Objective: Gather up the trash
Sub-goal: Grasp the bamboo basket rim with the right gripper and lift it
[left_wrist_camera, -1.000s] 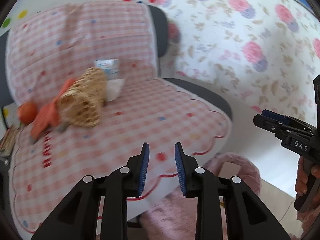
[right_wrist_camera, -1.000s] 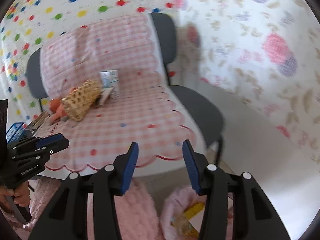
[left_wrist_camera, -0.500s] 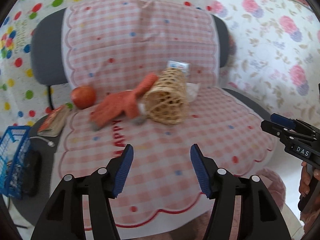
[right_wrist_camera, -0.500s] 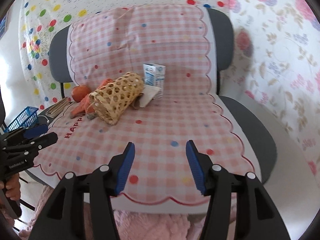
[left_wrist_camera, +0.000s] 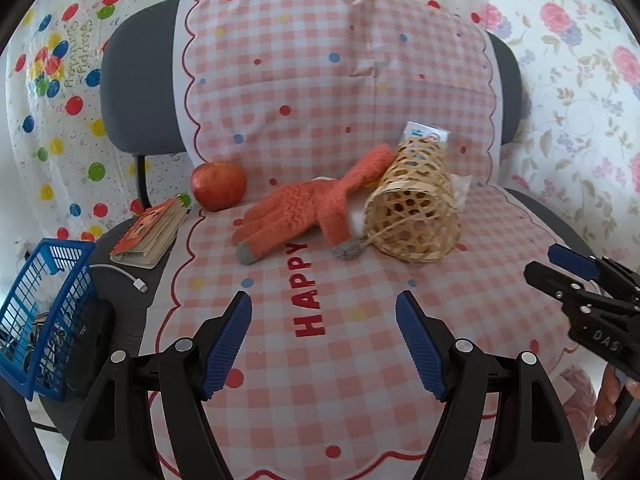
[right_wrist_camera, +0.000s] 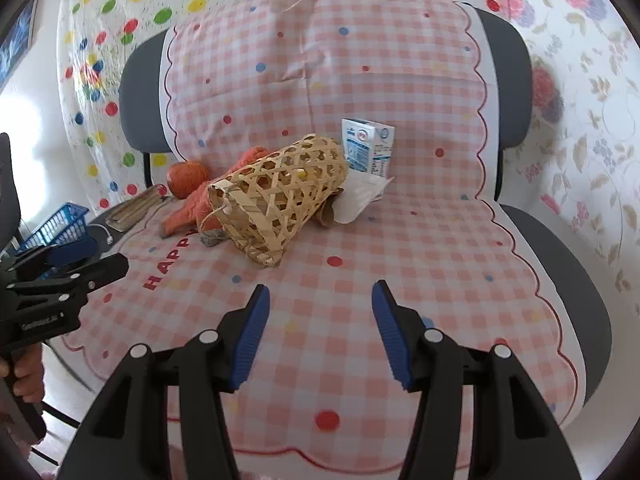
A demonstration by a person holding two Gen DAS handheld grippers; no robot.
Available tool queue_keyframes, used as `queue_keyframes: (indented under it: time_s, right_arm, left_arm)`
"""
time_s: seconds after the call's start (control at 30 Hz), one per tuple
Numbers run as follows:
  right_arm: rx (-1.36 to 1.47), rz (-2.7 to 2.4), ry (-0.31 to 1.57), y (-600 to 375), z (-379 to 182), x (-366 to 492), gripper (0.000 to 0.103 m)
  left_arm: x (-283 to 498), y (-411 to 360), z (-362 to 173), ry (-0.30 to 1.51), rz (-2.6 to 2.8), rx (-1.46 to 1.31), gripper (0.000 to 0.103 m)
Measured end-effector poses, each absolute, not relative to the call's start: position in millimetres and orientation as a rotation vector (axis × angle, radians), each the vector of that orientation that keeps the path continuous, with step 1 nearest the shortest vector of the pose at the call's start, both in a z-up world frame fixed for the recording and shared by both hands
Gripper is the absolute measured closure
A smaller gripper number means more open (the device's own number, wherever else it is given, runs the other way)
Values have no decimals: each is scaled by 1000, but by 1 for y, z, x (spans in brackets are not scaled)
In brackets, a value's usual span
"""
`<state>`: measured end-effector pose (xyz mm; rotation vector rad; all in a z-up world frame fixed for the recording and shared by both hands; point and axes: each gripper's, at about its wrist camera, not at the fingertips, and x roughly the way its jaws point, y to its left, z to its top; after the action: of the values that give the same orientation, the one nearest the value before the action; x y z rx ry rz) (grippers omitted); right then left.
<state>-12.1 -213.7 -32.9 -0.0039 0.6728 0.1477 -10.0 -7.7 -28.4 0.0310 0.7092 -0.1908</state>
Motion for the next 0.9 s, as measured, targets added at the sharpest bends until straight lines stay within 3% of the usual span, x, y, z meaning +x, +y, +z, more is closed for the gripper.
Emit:
queue_keyframes:
  time_s: [0.53,0.63,0.7,0.77,0.9]
  right_arm:
    - [-81,127,671,-158,-51,58,55]
    - [-131,98,650,-154,-54,59,67]
    - [-135,88,637,-158,-52,56,85]
    - [-107,80,608,-171,-43,46,94]
    - [-58,54,539,-203,-15,21,97]
  left_arm:
    - [4,23,-32,727,-121,-19,28]
    - [4,23,-33,726,-120,-16,28]
    - [4,23,-33,725,-120,-13,28]
    - [4,22,-32,721,-125,-12,28]
    - [7,19,-31,717,-138,-11,28]
